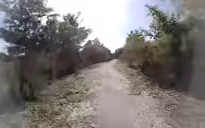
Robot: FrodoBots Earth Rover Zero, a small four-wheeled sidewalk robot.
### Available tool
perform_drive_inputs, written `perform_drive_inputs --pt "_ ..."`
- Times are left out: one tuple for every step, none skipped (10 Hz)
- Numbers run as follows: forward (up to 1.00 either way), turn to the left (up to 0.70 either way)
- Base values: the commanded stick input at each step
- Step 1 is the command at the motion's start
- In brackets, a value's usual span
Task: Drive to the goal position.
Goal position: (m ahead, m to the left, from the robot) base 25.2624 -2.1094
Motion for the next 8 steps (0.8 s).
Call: perform_drive_inputs --pt "0.84 0.0" --pt "0.84 0.0" --pt "0.84 0.0" --pt "0.84 0.0" --pt "0.84 0.0" --pt "0.84 0.0" --pt "0.84 0.0" --pt "0.84 0.0"
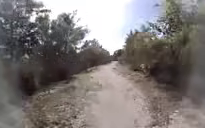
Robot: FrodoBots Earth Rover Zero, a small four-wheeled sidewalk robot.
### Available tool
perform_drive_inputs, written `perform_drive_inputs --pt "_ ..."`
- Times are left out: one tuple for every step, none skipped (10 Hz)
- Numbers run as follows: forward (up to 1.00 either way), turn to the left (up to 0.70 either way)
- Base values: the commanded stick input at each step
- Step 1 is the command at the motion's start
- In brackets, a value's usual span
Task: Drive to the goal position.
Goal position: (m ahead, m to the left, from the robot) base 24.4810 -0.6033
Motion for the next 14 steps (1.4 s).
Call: perform_drive_inputs --pt "0.84 0.0" --pt "0.84 0.0" --pt "0.84 0.0" --pt "0.84 0.0" --pt "0.84 0.0" --pt "0.84 0.0" --pt "0.84 0.0" --pt "0.84 0.0" --pt "0.84 0.0" --pt "0.84 0.0" --pt "0.84 0.0" --pt "0.84 0.0" --pt "0.84 0.0" --pt "0.84 0.0"
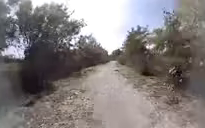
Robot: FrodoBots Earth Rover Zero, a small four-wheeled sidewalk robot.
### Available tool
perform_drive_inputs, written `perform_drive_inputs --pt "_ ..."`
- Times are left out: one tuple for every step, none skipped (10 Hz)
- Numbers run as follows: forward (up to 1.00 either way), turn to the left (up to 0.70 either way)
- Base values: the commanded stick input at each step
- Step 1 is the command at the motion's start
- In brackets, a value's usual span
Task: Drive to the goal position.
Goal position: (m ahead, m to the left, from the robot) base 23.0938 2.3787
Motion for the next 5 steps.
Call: perform_drive_inputs --pt "0.84 0.0" --pt "0.84 0.0" --pt "0.84 0.0" --pt "0.84 0.0" --pt "0.84 0.0"
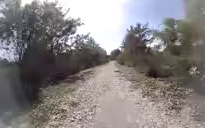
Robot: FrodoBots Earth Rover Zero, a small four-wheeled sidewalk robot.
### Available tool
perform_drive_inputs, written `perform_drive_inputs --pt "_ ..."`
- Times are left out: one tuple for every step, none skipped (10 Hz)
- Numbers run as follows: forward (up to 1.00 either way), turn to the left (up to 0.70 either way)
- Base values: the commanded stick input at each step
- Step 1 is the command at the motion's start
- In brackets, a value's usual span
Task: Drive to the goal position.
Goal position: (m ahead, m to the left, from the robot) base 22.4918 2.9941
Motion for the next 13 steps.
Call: perform_drive_inputs --pt "0.84 0.0" --pt "0.84 0.0" --pt "0.84 0.0" --pt "0.84 0.0" --pt "0.84 0.0" --pt "0.84 0.0" --pt "0.84 0.0" --pt "0.84 -0.13" --pt "0.84 -0.28" --pt "0.84 -0.13" --pt "0.84 0.0" --pt "0.84 0.0" --pt "0.84 0.0"
